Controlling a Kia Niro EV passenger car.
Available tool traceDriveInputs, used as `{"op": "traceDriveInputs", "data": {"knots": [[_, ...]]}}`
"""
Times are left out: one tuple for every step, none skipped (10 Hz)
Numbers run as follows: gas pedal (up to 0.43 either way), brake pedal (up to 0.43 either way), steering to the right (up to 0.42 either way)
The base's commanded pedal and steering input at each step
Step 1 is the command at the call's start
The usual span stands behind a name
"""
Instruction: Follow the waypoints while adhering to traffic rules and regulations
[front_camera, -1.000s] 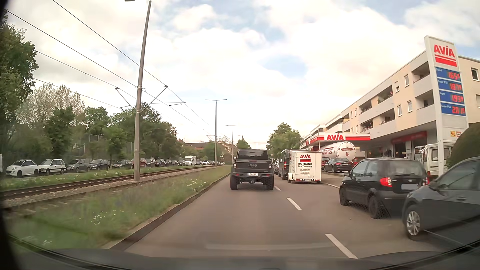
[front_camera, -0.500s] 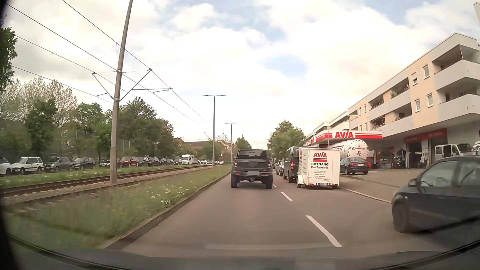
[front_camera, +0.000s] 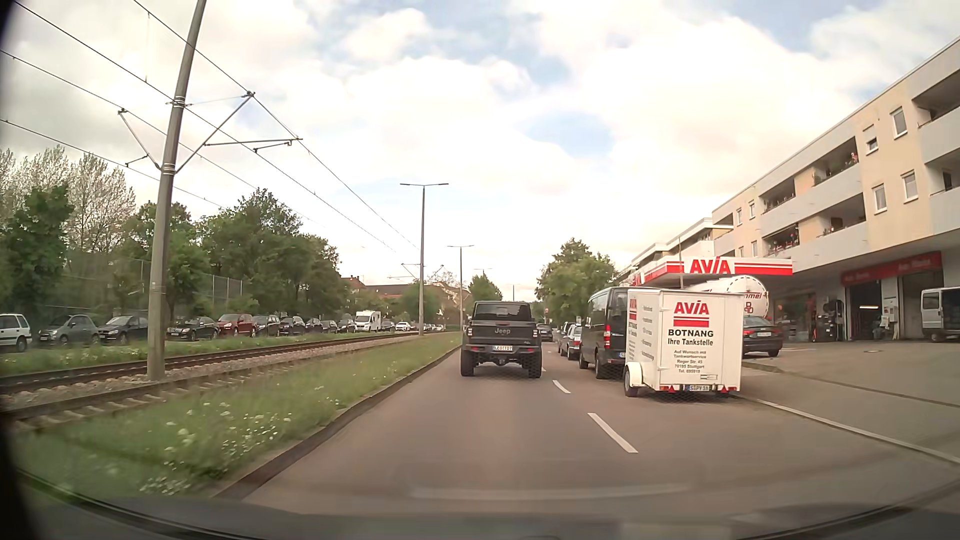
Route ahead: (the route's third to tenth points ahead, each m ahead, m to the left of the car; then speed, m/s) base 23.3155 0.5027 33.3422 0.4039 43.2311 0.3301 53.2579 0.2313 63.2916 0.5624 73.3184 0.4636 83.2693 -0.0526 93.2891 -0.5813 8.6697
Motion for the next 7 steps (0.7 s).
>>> {"op": "traceDriveInputs", "data": {"knots": [[0.177, 0.000, 0.000], [0.189, 0.000, 0.000], [0.189, 0.000, 0.000], [0.189, 0.000, 0.000], [0.189, 0.000, 0.000], [0.189, 0.000, -0.001], [0.189, 0.000, -0.001]]}}
